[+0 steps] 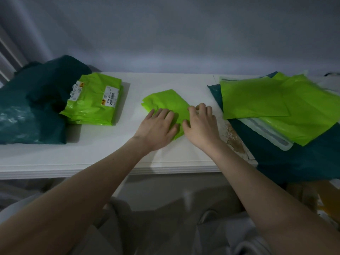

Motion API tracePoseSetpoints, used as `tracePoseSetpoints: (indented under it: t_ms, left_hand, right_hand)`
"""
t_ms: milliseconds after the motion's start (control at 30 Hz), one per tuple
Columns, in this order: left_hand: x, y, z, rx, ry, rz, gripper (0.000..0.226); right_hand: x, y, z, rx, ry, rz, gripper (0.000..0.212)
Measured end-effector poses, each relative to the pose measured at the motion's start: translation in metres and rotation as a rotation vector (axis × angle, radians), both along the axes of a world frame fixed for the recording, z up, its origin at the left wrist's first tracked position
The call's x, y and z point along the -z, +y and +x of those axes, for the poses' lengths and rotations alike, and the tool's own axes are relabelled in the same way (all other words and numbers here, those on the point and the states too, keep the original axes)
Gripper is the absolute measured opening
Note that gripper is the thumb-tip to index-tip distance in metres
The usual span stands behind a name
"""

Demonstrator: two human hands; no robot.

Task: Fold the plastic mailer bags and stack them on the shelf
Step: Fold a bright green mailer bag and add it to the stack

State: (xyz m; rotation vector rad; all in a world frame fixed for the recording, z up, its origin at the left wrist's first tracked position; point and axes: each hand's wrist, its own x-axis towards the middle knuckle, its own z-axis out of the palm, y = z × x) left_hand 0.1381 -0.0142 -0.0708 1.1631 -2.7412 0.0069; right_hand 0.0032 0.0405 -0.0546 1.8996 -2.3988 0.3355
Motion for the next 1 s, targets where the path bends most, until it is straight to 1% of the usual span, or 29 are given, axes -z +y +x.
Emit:
tracePoseSetpoints:
  t_ms: [67, 100, 133, 167, 233, 267, 300, 367, 433, 500, 633, 733, 833, 900, 1000]
  left_hand:
    - [-0.002, -0.004, 0.008, -0.009, -0.047, 0.025, 0.086]
    - [-0.001, -0.006, 0.011, -0.008, -0.066, 0.032, 0.089]
    - [-0.001, -0.007, 0.014, -0.016, -0.064, 0.031, 0.085]
    - [-0.001, -0.008, 0.016, -0.035, -0.032, 0.032, 0.074]
    - [-0.003, -0.01, 0.02, -0.085, 0.076, 0.058, 0.043]
    - [-0.003, -0.011, 0.022, -0.097, 0.117, 0.08, 0.036]
    - [-0.005, -0.01, 0.024, -0.108, 0.14, 0.095, 0.035]
    - [-0.006, -0.012, 0.027, -0.169, 0.176, 0.108, 0.043]
    - [-0.007, -0.015, 0.03, -0.289, 0.203, 0.145, 0.055]
    - [-0.007, -0.019, 0.032, -0.403, 0.214, 0.207, 0.061]
    - [-0.004, -0.022, 0.034, -0.507, 0.212, 0.253, 0.06]
    - [-0.003, -0.027, 0.033, -0.494, 0.301, 0.331, 0.056]
    - [-0.007, -0.031, 0.034, -0.467, 0.499, 0.393, 0.058]
    - [-0.01, -0.032, 0.036, -0.412, 0.614, 0.385, 0.057]
    - [-0.015, -0.036, 0.039, -0.341, 0.658, 0.314, 0.052]
  right_hand:
    - [0.001, -0.004, 0.004, 0.011, -0.02, 0.029, 0.037]
    - [0.001, -0.005, 0.006, 0.02, -0.041, 0.049, 0.039]
    - [0.002, -0.007, 0.008, 0.029, -0.067, 0.07, 0.041]
    - [0.002, -0.008, 0.01, 0.037, -0.095, 0.09, 0.043]
    - [0.002, -0.012, 0.013, 0.05, -0.148, 0.115, 0.046]
    - [0.002, -0.013, 0.014, 0.056, -0.175, 0.119, 0.047]
    - [0.002, -0.015, 0.017, 0.061, -0.197, 0.118, 0.047]
    - [0.002, -0.018, 0.02, 0.076, -0.232, 0.106, 0.046]
    - [0.001, -0.021, 0.024, 0.103, -0.274, 0.084, 0.044]
    - [0.0, -0.023, 0.027, 0.124, -0.319, 0.069, 0.044]
    - [0.0, -0.028, 0.033, 0.109, -0.376, 0.048, 0.046]
    - [-0.001, -0.03, 0.037, 0.097, -0.43, 0.074, 0.053]
    - [-0.003, -0.033, 0.04, 0.072, -0.474, 0.1, 0.057]
    - [-0.003, -0.035, 0.041, 0.058, -0.492, 0.099, 0.058]
    - [-0.002, -0.037, 0.044, 0.047, -0.456, 0.084, 0.057]
